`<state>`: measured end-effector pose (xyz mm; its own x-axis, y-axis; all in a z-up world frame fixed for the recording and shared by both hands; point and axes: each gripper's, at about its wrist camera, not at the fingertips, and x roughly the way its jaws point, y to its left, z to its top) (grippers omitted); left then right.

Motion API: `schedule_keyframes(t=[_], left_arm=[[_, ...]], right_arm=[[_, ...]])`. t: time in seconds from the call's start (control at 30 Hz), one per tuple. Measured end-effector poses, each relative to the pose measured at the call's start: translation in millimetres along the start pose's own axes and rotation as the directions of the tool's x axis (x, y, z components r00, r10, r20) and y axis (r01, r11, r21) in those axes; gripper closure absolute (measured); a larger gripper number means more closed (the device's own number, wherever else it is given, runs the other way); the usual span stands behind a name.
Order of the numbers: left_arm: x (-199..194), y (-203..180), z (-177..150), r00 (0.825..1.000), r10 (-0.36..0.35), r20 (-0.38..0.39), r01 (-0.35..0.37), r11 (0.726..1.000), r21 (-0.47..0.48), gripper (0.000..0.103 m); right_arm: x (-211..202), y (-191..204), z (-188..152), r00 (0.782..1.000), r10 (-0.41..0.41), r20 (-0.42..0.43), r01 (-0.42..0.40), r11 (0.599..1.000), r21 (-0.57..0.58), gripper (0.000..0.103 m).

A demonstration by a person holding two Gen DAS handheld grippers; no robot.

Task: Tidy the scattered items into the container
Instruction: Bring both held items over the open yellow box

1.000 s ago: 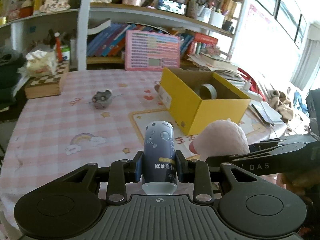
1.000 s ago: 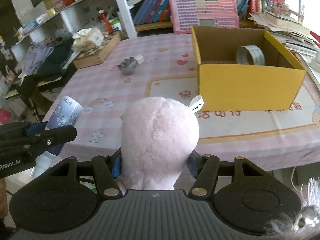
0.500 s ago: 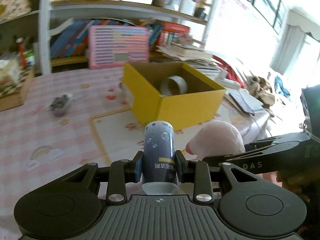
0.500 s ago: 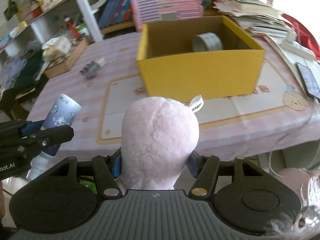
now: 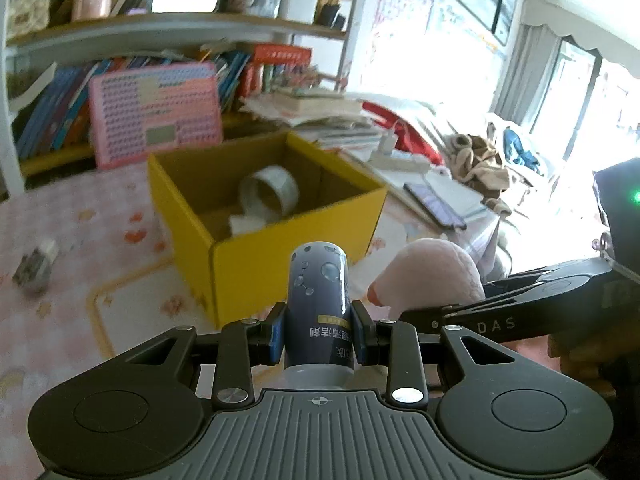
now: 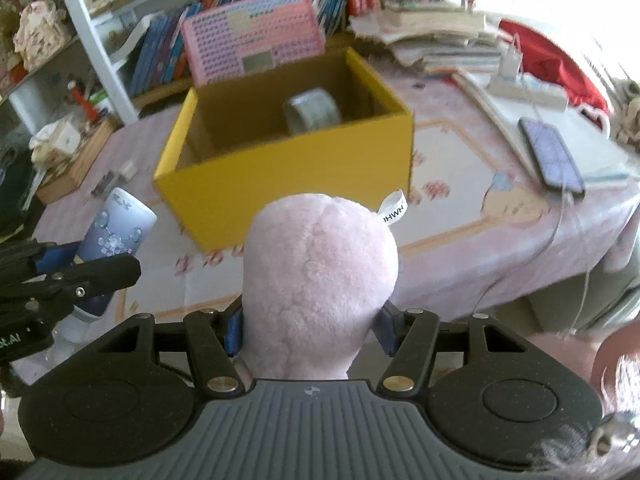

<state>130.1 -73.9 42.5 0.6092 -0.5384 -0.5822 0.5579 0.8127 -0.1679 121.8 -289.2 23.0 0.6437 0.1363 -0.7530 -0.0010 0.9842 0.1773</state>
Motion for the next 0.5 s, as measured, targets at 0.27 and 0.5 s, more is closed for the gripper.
schedule_keyframes(t=[0.27,0.5], left_arm=[[14.0,-3.7,50.9,0.991,0.03,0.133,-0.034,0.999,0.032,0.072],[33.2,2.5,81.8,0.974,0.095,0.207,-0.1,0.995,0.012,0.072]], right_arm=[[-1.0,-19.6,52.4,0.992,0.011,0.128,-0.004,0.999,-0.053,0.045],[13.8,-31.8,103.0,0.978,0.068,0.198,-0.046,0.992,-0.117,0.045]])
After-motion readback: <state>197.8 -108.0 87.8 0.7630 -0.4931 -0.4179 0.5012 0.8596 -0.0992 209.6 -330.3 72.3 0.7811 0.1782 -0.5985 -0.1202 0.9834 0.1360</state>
